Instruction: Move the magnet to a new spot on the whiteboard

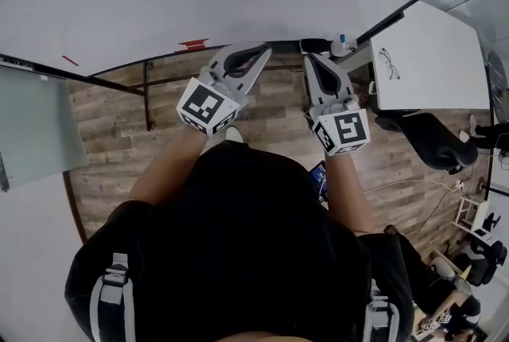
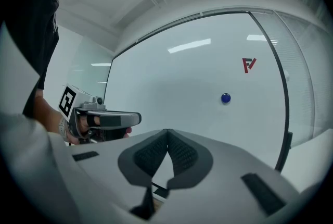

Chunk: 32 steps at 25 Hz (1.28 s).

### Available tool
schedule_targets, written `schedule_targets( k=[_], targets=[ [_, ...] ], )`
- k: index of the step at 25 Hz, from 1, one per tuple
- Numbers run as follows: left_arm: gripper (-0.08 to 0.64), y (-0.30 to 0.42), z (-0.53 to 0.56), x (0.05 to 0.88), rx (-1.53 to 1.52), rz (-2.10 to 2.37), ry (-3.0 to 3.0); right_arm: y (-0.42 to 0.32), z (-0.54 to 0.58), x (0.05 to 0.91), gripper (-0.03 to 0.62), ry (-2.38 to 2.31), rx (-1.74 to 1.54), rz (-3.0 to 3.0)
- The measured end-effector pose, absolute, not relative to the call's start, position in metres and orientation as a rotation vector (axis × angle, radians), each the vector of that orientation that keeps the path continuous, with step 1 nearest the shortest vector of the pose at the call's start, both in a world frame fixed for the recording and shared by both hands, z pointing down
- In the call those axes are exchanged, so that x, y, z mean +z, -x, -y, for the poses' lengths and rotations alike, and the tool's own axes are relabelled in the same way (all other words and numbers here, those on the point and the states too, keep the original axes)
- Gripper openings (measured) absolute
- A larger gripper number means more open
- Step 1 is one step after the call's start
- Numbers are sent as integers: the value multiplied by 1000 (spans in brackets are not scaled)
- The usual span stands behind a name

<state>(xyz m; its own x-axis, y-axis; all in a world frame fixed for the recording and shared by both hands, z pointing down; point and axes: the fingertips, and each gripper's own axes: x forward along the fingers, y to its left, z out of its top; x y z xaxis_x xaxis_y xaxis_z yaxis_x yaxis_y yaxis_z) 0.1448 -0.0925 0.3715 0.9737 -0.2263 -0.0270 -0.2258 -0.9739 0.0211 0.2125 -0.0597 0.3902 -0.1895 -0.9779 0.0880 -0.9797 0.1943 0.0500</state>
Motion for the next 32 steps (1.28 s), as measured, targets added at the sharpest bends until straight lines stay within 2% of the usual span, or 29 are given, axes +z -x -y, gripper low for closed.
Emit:
schedule_targets(
  k=[11,24,32],
  targets=[
    [5,-175,123,380,-37,269,-3083,-267,96,373,0,-2108,-47,2179],
    [5,-220,148,359,-56,430,-3123,-341,146,337,3,-2186,-200,2082],
    [5,-232,158,357,-40,504,-3123,-359,173,330,63,-2216,-231,2057]
  ],
)
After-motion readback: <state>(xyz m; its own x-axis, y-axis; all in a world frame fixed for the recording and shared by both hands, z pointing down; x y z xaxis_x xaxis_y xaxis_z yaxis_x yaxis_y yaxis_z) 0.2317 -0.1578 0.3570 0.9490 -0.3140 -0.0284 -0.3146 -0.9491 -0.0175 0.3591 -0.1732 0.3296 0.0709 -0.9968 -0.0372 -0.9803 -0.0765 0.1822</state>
